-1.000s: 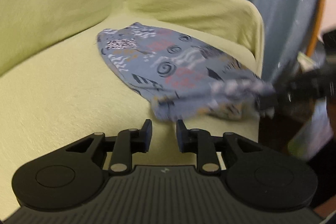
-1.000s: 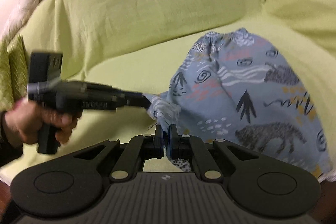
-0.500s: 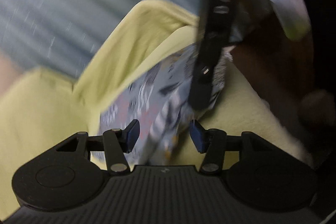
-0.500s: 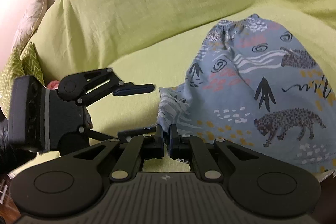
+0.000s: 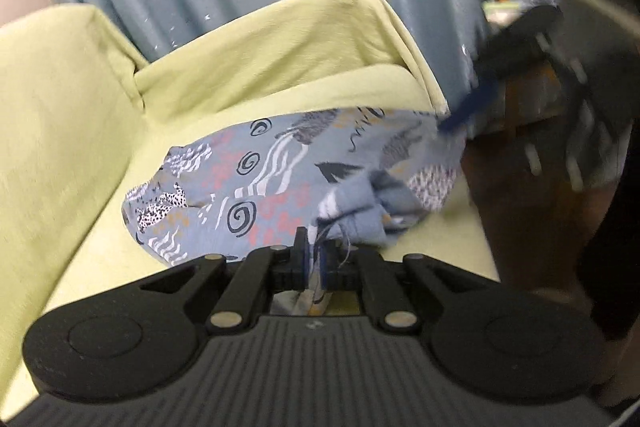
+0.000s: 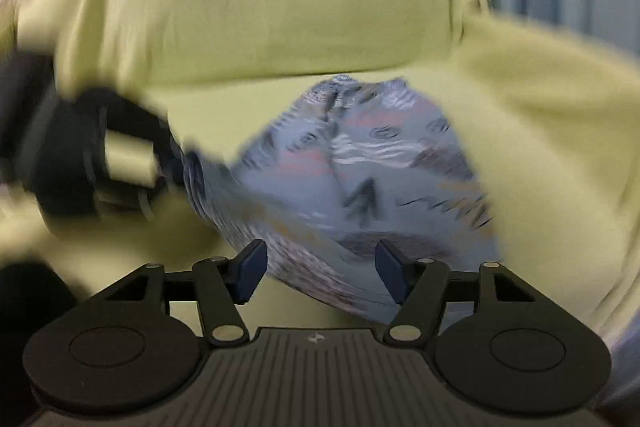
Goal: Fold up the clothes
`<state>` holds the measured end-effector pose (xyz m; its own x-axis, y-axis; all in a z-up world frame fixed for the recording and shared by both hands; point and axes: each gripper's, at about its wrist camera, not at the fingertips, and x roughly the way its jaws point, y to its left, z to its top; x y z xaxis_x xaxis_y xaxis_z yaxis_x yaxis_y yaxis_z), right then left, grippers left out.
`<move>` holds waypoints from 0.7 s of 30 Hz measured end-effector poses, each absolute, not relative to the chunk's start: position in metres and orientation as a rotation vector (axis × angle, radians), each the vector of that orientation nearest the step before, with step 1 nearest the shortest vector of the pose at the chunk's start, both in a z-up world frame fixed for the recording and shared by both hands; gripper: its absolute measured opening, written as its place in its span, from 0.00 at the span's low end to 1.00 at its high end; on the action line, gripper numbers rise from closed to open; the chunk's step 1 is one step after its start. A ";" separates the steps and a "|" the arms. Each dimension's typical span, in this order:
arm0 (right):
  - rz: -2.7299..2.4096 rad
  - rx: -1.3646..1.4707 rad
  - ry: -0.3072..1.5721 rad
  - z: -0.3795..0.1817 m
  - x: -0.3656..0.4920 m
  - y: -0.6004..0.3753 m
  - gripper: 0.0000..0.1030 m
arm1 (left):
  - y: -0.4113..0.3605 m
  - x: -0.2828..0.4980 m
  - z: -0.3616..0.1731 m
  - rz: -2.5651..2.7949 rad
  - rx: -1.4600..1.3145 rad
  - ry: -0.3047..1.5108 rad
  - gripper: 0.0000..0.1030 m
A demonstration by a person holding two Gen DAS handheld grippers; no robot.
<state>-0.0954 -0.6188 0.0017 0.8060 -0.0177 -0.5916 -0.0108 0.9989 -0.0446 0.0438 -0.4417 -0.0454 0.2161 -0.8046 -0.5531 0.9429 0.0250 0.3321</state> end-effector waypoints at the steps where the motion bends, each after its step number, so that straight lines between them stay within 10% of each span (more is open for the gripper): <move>1: 0.015 -0.113 0.633 -0.002 -0.095 -0.610 0.61 | -0.441 0.045 -0.042 -1.374 0.715 0.245 0.04; 8: 0.065 -0.490 0.571 -0.023 -0.064 -0.551 0.67 | -0.437 0.046 -0.036 -1.405 0.665 0.280 0.03; 14: -0.037 -0.559 0.628 -0.039 -0.036 -0.559 0.35 | -0.433 0.051 -0.039 -1.414 0.652 0.289 0.03; 21: -0.169 -0.749 0.729 -0.050 -0.054 -0.615 0.33 | -0.429 0.053 -0.042 -1.415 0.647 0.280 0.02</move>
